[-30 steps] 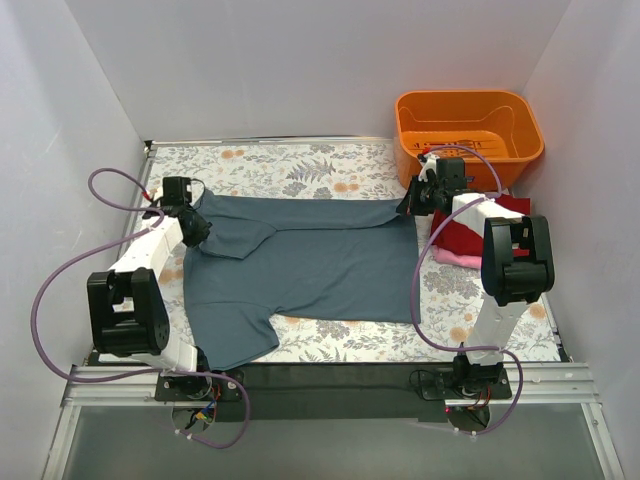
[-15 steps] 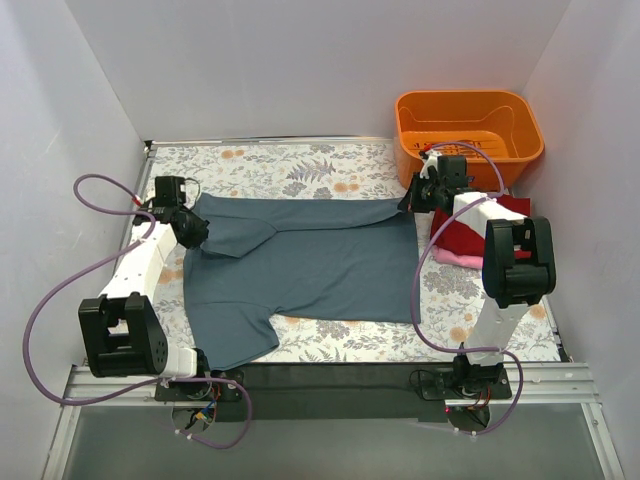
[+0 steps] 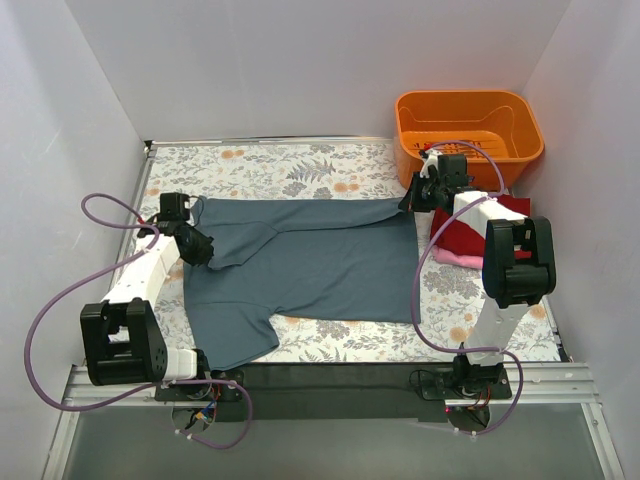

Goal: Fold and stack the t-shirts
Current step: Fold the tshirt

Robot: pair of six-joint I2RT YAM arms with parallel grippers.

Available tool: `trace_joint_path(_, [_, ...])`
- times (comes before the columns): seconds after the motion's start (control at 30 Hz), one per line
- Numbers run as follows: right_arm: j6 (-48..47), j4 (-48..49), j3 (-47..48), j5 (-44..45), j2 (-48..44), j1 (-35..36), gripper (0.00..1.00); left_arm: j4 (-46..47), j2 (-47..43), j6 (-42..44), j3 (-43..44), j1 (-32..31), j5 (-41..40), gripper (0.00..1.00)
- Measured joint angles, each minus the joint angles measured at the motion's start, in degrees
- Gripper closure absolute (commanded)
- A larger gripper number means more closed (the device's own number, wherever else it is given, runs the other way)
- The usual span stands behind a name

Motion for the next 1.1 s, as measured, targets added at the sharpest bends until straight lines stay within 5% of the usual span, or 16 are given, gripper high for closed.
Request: trace_joint_path(1.1, [0.17,-5.99,-1.99,5.88,-1.49,0.17,0.92,5.55,2.10,3.30,-7.19,0.00,-5.99,0.96])
